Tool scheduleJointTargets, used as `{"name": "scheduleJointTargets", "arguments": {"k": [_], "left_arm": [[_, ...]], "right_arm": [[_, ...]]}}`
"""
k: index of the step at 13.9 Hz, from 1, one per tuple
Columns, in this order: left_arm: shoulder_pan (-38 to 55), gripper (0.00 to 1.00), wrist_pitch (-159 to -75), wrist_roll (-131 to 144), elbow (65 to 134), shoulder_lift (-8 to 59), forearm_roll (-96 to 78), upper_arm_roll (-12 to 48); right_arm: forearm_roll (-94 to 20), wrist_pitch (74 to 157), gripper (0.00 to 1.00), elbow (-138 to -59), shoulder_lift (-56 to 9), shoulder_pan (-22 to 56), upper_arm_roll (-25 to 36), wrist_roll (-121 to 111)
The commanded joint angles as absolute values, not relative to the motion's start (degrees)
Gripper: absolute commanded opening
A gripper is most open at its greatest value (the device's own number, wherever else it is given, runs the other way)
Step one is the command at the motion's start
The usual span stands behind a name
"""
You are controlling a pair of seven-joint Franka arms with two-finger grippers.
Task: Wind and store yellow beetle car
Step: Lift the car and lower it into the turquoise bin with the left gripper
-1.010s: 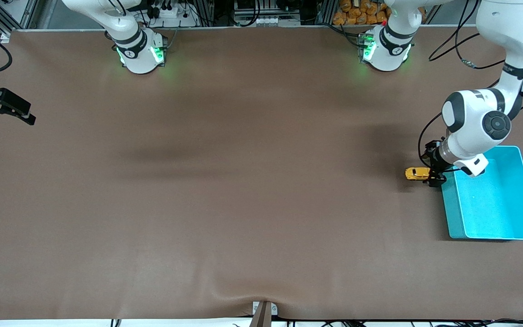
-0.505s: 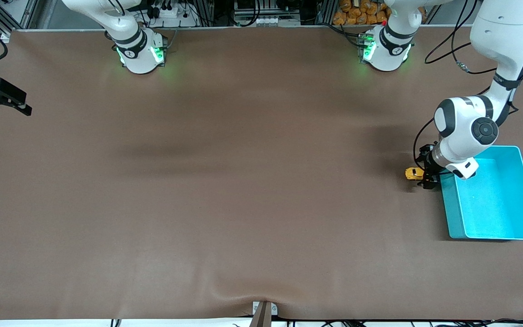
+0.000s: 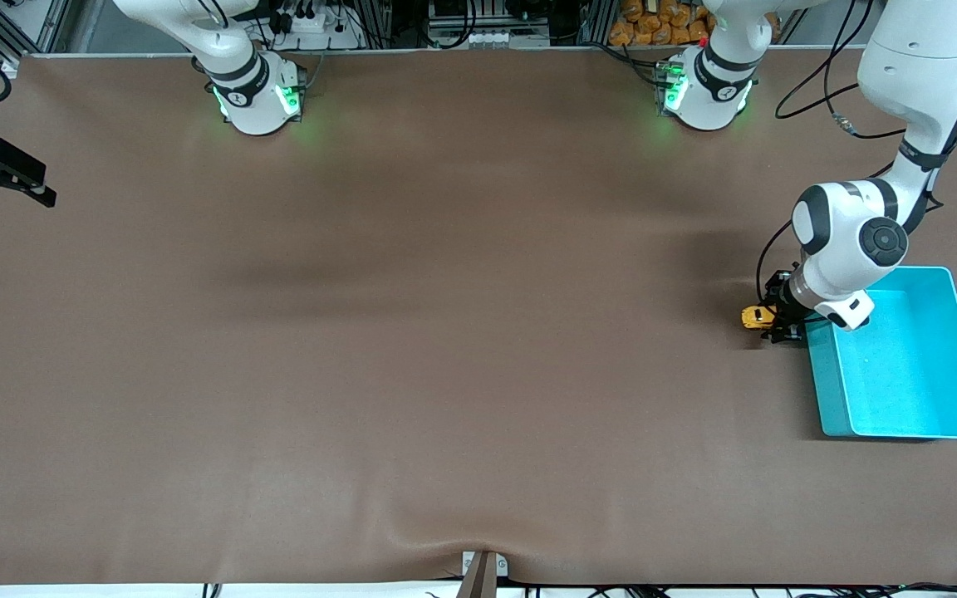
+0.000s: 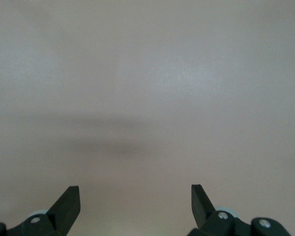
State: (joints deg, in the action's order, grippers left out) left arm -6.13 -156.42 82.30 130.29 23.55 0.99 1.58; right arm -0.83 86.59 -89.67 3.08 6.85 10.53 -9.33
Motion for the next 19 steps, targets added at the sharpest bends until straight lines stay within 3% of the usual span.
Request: {"name": "scheduleJointTargets", "arguments": {"k": [1,8,11,19], "left_arm": [[-5.37,0.00,-155.84,83.85,130.08,20.05,2.64,1.93],[-1.67,0.00,-135.37,79.74,122.09,12.41,11.25,3.51],[-3.16,0.00,-131.32,70.34,117.09,11.95,10.81,3.34],[-10.89,0.00,-130.52,39.42,112.33,13.53,10.28,3.34]], "right_arm": [[-0.09,85.87,1.00,-89.47,3.25,6.94,10.46,-9.76],[0.00,85.61,1.00,-88.51,3.25,6.50,10.55,-9.84],[0.00,84.99,1.00,-87.89,3.25,6.42,10.63,-10.02],[0.18,84.47,1.00,-87.36,3.25,6.42,12.30,-10.28]]}}
